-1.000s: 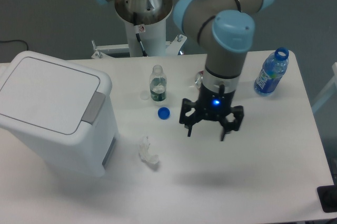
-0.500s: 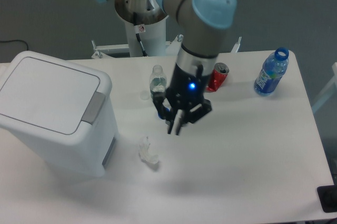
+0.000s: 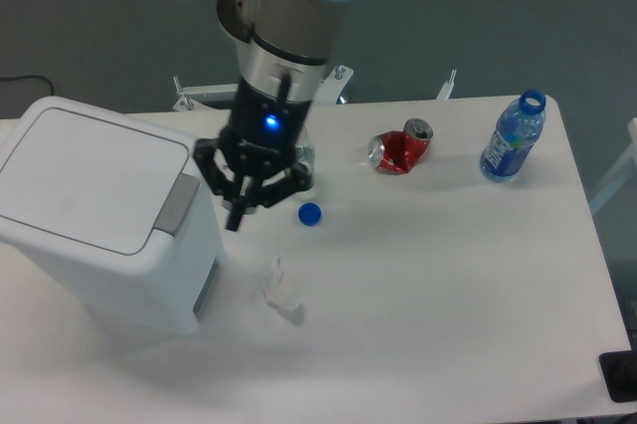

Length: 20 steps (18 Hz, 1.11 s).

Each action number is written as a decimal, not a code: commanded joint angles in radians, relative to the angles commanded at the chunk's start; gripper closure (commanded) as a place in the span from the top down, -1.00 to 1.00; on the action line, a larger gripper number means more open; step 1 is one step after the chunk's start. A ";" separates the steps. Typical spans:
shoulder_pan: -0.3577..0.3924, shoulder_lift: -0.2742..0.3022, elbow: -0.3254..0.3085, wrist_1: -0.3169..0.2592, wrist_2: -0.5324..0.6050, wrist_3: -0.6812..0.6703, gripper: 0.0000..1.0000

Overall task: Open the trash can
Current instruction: 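Move the gripper across the table to the trash can lid's edge, then hook the lid edge with the gripper fingers and lift it open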

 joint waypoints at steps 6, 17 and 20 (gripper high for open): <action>-0.012 0.025 -0.041 0.005 -0.005 0.003 -0.73; -0.018 0.014 -0.055 0.008 -0.003 0.003 -0.72; -0.018 0.011 -0.055 0.008 -0.003 0.003 -0.72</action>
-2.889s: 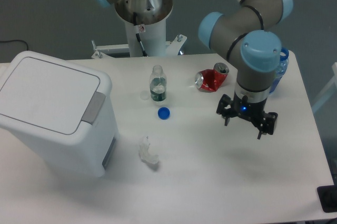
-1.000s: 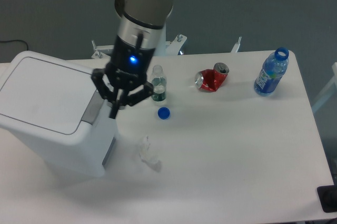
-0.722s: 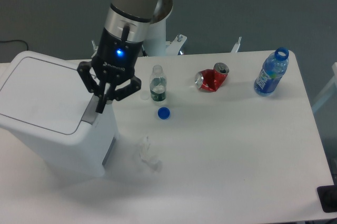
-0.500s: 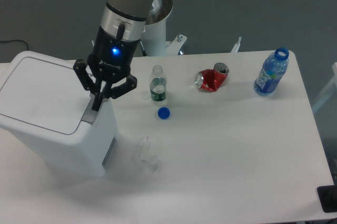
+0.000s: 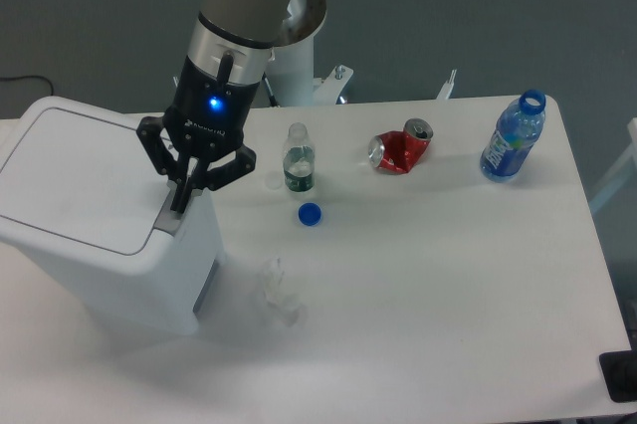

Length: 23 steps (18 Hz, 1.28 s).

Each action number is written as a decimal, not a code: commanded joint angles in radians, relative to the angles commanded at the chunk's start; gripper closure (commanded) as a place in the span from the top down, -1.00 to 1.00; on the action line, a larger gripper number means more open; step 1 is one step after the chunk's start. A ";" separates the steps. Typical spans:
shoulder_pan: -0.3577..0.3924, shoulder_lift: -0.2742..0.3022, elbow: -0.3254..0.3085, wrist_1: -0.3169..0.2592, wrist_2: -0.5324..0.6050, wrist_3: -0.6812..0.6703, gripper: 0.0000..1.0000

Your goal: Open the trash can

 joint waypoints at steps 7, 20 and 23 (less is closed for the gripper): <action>0.000 -0.003 -0.002 0.002 0.002 0.002 -0.72; 0.032 -0.002 0.028 0.003 0.000 0.015 1.00; 0.075 -0.003 0.031 0.023 0.000 0.017 1.00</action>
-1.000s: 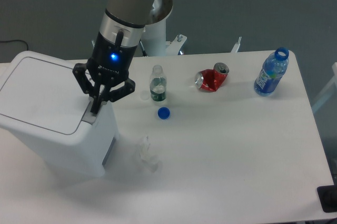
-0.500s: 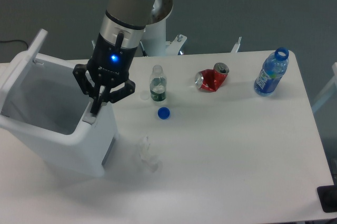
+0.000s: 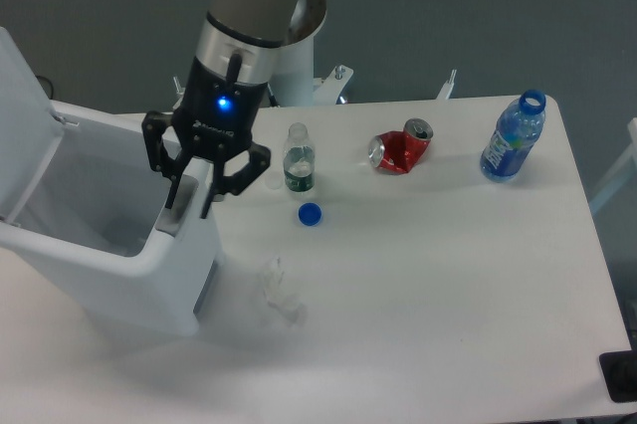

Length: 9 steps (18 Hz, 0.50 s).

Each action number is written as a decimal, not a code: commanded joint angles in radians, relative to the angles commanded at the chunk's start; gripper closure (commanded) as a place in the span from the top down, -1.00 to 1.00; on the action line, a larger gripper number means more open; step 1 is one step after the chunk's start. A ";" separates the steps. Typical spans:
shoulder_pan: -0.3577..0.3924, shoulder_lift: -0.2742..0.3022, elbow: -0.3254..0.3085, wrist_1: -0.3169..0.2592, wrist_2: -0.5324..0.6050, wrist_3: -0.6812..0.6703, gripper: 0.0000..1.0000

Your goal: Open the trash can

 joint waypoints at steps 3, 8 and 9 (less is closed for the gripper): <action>0.057 -0.015 0.000 0.002 0.002 0.021 1.00; 0.130 -0.084 0.000 0.003 0.015 0.178 1.00; 0.137 -0.097 0.000 0.005 0.044 0.216 1.00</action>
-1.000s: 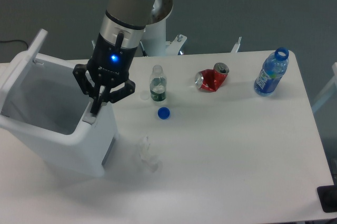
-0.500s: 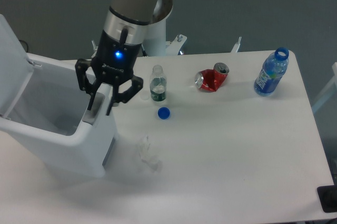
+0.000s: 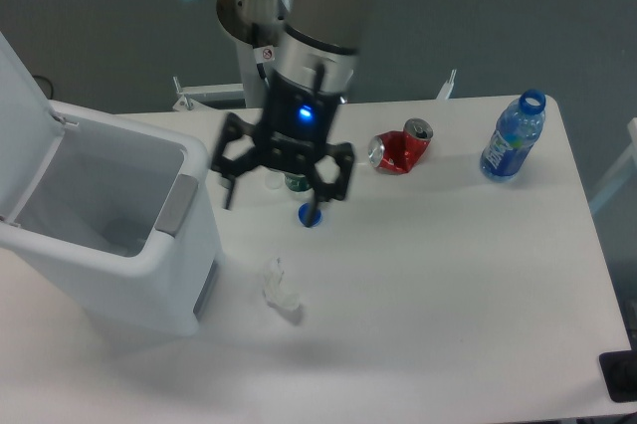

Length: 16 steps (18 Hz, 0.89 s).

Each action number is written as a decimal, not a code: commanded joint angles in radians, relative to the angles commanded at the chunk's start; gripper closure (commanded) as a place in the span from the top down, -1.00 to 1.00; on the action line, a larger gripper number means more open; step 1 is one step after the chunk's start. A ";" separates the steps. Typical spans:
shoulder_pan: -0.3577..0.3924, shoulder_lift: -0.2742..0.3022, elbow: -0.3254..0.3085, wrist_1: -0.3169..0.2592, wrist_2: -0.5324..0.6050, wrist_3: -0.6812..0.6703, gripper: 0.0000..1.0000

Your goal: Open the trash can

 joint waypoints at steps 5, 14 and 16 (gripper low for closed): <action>0.026 -0.058 -0.015 -0.003 0.218 0.303 1.00; 0.029 -0.235 0.057 0.020 0.425 0.543 1.00; 0.025 -0.250 0.052 0.038 0.491 0.543 1.00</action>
